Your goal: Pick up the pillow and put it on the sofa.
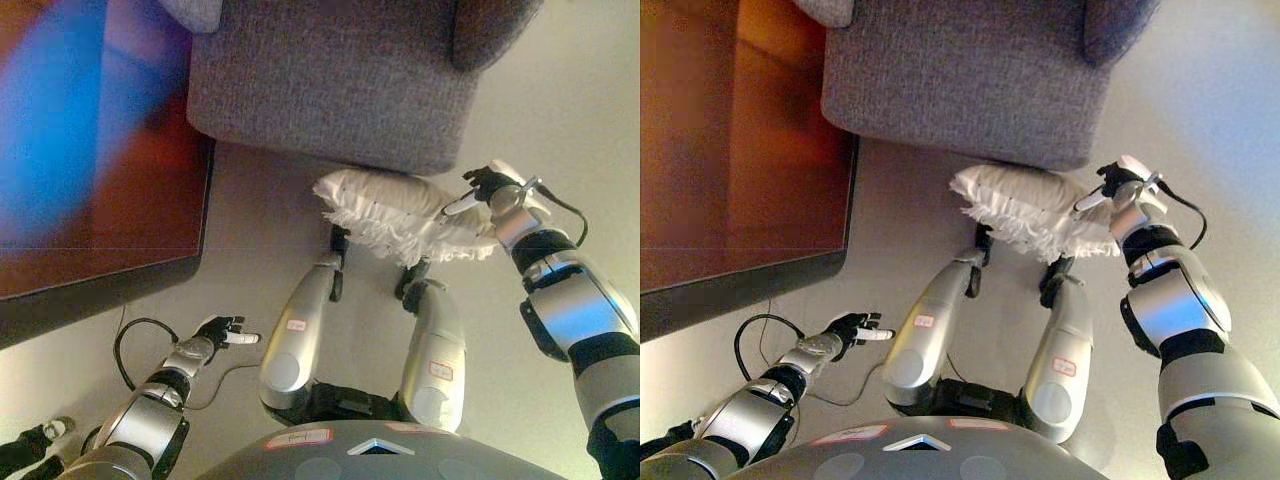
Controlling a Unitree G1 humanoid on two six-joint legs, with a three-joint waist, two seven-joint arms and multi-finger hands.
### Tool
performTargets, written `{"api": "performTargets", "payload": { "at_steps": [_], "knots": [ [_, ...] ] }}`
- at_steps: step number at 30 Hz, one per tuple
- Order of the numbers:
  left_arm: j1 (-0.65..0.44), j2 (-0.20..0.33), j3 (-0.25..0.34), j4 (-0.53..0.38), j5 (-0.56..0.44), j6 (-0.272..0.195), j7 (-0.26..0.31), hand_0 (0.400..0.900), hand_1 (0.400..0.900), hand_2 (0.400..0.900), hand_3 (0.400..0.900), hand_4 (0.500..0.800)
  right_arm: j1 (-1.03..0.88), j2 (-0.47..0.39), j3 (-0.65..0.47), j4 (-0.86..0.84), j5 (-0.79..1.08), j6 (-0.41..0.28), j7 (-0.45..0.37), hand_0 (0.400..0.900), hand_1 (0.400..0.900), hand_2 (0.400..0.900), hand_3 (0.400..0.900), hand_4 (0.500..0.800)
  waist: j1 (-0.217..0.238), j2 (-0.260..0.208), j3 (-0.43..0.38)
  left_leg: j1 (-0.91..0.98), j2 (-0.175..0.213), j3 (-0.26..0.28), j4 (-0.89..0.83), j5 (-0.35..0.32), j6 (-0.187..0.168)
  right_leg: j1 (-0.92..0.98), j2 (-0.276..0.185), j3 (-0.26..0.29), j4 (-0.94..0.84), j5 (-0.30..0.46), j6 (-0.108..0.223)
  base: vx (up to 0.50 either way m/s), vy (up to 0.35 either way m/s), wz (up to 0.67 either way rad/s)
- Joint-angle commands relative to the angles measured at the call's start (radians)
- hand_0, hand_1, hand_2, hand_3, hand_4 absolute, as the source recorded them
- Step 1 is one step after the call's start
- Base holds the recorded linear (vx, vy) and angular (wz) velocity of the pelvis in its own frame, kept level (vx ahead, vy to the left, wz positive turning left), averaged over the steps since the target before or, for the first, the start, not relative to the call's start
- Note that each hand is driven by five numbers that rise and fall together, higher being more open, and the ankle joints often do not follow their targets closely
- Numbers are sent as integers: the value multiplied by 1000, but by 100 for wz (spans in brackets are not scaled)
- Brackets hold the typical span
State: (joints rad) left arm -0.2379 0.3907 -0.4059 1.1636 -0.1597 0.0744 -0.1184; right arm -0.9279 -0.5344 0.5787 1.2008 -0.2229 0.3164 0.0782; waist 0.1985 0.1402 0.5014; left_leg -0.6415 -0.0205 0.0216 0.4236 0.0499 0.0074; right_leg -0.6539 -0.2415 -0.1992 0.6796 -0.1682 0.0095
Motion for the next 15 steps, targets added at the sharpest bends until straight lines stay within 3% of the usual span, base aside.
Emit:
{"api": "performTargets", "payload": {
  "at_steps": [1, 5, 6, 12, 15],
  "knots": [
    [89, 32, -5, 10, -43, 25, 5, 900, 900, 900, 900, 800, -71, -111, 45, 24, -121, 45, 1, 900, 900, 900, 900, 800, 7, 43, 19, -56, 41, -33, 131, -102, -29, 3, -41, 54, 36, -14, 11, -62, 30, 13],
    [105, 30, -12, 9, -67, 11, 2, 900, 900, 900, 900, 800, -122, -143, 102, 49, -230, 81, 37, 900, 900, 900, 900, 800, 19, 67, 19, -121, 24, -38, 194, -122, -13, -76, -45, 71, 117, -37, 0, -25, 14, 14],
    [116, 30, -20, 5, -71, 2, -2, 900, 900, 900, 900, 800, -127, -151, 118, 54, -249, 88, 53, 900, 900, 900, 900, 800, 19, 74, 19, -127, 13, -42, 231, -161, -18, -86, -50, 86, 155, -74, 8, 43, 0, 23],
    [132, 31, -24, -47, -67, 6, -6, 900, 900, 900, 900, 800, -159, -155, 147, 55, -282, 129, 173, 900, 900, 900, 900, 800, 31, 100, 19, -148, -4, -46, 223, -152, -14, -118, -52, 90, 151, -64, 10, -7, 16, 11],
    [129, 32, -26, -58, -73, 3, 5, 900, 900, 900, 900, 800, -158, -137, 150, 57, -276, 125, 167, 900, 900, 900, 900, 800, 36, 101, 19, -150, -4, -46, 220, -151, -11, -121, -54, 83, 143, -56, 11, -32, 10, 0]
  ]
}}
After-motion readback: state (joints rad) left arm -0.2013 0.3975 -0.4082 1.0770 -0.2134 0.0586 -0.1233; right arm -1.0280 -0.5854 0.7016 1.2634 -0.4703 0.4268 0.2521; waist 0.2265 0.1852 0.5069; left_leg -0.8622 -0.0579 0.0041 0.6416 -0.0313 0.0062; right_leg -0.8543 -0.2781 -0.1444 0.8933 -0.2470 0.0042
